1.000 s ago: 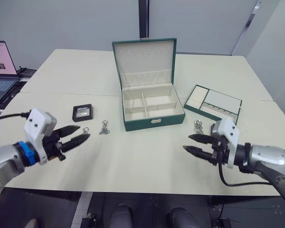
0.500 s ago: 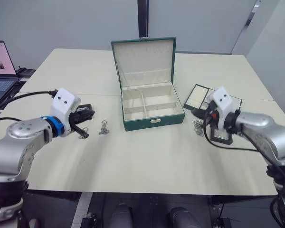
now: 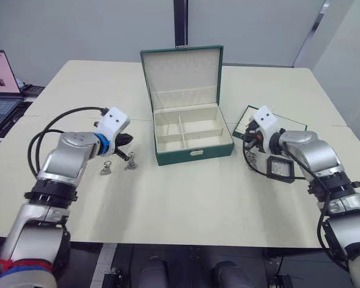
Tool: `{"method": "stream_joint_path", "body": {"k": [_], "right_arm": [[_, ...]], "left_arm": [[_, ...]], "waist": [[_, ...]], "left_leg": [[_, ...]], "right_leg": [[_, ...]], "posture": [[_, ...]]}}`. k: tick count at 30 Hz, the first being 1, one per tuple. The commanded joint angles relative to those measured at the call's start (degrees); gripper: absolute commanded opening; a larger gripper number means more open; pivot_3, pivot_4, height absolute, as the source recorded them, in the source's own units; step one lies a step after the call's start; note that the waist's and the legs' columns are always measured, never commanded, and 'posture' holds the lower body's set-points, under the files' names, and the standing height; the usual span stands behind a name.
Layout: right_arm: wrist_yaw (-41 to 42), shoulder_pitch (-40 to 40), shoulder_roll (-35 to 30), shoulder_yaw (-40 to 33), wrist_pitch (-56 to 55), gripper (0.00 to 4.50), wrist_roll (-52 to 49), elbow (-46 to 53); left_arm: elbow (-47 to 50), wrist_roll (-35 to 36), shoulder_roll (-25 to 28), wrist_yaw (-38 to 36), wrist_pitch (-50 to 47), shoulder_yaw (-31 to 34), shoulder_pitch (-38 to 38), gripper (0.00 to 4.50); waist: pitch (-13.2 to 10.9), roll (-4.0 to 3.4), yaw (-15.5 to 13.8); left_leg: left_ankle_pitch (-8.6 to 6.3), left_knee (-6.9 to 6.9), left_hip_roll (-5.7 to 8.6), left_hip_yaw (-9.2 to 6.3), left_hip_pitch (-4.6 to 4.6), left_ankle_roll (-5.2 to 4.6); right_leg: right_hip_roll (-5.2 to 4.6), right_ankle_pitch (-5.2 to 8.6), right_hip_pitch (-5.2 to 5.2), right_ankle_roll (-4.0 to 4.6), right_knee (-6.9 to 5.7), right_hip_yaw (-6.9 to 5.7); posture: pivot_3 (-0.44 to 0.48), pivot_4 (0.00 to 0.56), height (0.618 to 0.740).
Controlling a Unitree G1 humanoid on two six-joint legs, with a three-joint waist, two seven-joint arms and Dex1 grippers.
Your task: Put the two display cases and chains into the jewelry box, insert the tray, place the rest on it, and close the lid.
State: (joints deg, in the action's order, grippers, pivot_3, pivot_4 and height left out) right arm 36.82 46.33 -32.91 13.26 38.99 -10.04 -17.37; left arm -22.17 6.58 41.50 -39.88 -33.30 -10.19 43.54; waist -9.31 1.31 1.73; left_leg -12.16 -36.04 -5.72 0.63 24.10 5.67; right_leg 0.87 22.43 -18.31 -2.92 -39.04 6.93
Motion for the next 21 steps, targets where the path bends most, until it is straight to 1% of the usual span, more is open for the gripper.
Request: {"method": "stream_joint_path", "body": {"k": [1,5,11,21], "right_arm": [[1.19,2.14,1.02,-0.41,-2.14,0.02,1.66,-0.91],[1.89,2.06,2.41,-0.55,-2.4,0.02,2.98,-1.21],[2.22,0.21,3.47,-0.86,-0.33,0.02,3.28,2.85],[0.78,-4.92,4.89,-1.98,7.39,0.02,2.18,15.64]], "left_arm": [[-4.7,-2.54,-1.61,-1.0,4.39,-0.43,3.03,0.0],[-9.53,-4.58,-4.12,-2.36,7.09,-1.18,5.25,0.0],[-12.65,-6.78,-6.35,-2.89,9.75,-0.79,6.38,0.0],[-15.19,-8.41,-9.26,-4.82,11.96,-0.4,8.78,0.0]], "waist": [[0.0,0.0,0.0],[0.0,0.0,-0.02],[0.0,0.0,0.0],[0.0,0.0,0.03]], "left_leg": [[0.0,-0.01,0.0,0.0,0.0,0.0],[0.01,-0.01,0.0,-0.01,0.0,0.01],[0.01,-0.01,0.0,-0.01,0.0,0.01],[0.01,0.02,0.0,-0.03,0.02,0.01]], "right_leg": [[0.0,0.0,0.0,0.0,-0.01,-0.01],[-0.01,0.0,0.0,0.0,-0.02,-0.02],[-0.01,0.0,0.01,0.0,-0.03,-0.03],[-0.01,0.0,0.02,-0.01,-0.04,-0.05]], "posture": [[0.0,0.15,0.726],[0.0,0.15,0.726],[0.0,0.15,0.726],[0.0,0.15,0.726]]}}
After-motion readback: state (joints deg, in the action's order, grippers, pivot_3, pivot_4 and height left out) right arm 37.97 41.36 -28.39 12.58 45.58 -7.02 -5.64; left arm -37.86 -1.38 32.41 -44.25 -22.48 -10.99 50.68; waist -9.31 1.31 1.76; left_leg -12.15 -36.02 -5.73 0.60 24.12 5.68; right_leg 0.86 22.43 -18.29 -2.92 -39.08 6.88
